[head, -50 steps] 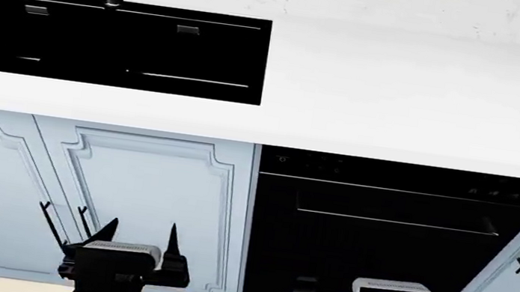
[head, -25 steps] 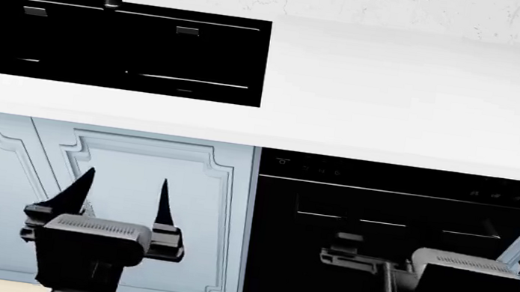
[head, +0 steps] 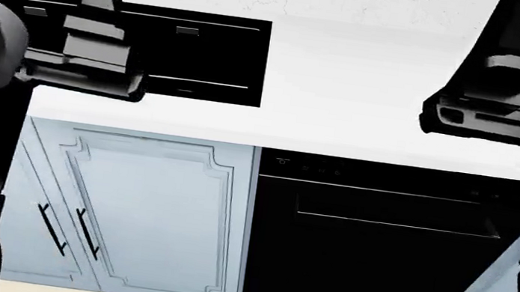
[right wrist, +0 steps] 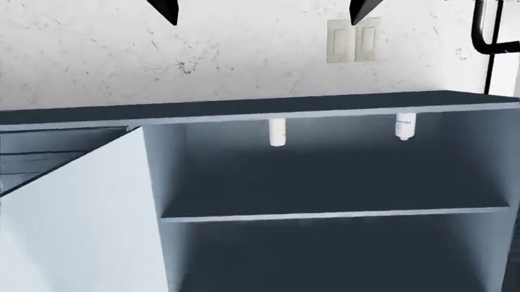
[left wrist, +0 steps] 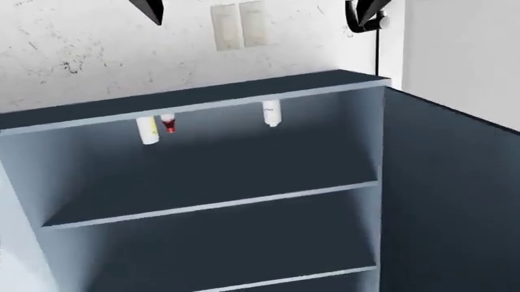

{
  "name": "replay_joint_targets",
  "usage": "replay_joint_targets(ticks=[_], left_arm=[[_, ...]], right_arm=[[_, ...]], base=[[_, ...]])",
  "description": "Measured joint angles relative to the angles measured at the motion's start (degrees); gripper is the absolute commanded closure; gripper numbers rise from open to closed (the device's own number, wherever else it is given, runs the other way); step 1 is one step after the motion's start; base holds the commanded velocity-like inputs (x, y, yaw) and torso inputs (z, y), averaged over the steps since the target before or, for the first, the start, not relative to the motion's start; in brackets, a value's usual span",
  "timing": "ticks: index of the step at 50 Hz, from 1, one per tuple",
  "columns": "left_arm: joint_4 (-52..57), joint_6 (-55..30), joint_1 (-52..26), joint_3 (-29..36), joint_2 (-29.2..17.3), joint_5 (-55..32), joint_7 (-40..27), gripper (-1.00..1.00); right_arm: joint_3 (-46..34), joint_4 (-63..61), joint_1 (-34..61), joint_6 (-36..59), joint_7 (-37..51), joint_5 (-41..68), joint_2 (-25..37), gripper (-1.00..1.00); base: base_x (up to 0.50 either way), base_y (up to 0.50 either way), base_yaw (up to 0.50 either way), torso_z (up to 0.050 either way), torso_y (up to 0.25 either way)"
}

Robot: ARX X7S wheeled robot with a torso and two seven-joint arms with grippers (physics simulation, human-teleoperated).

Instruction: Pick and place the shaker into the drawer. Then close the cabinet.

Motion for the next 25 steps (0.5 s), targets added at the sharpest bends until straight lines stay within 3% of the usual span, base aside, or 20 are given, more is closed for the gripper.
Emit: replay_joint_targets(ticks=[13,25], left_arm=[[-10.3,-7.6,-25.7,3.3,2.0,-9.6,1.7,-1.00],[-28.1,-12.1,-45.7,6.4,8.1,-7.1,12.0,-1.00]], right_arm=[[-6.5,9.1,30.3,11.5,4.4,11.4,-0.5,-1.00],[-14.0,26.0,56.4,19.9,-3.6,6.2,-6.4,-1.00]], base=[[0.00,0.00,0.00,0.000,0.000],[0.00,0.00,0.00,0.000,0.000]])
